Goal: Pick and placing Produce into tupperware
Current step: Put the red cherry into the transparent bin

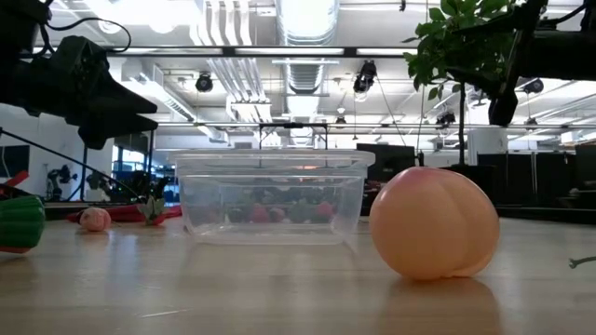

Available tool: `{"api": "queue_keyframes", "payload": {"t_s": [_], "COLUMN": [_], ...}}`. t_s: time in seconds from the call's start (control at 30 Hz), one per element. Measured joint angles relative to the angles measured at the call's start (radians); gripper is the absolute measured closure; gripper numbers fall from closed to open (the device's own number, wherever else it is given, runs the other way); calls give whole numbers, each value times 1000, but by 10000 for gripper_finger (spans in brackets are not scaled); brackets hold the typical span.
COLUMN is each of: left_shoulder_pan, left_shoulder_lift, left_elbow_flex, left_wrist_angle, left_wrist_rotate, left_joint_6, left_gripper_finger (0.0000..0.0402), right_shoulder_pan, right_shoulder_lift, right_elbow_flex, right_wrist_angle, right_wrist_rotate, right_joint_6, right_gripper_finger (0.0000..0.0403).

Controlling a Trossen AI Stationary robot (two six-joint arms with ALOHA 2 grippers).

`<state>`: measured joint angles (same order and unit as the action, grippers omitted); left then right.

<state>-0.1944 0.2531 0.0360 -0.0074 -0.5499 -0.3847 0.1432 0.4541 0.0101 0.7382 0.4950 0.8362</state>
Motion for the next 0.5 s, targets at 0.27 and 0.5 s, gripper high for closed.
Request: {"api": "queue_keyframes", "payload": {"t_s": [0.27, 0.5], "left_shoulder_pan": [0, 0], "left_shoulder_lift": [0, 0], "left_elbow_flex": [0, 0], "left_wrist_angle": [0, 0], "left_wrist_rotate": [0, 0], "left_joint_6": [0, 0], "left_gripper_finger": [199, 199], "right_shoulder_pan": [0, 0], "right_shoulder_lift": [0, 0], "right_elbow_flex": [0, 0], "right_wrist_angle": [-1, 0], "right_wrist_rotate": [0, 3], "right_joint_6": [-7, -9], "right_gripper_finger": [177, 177]}}
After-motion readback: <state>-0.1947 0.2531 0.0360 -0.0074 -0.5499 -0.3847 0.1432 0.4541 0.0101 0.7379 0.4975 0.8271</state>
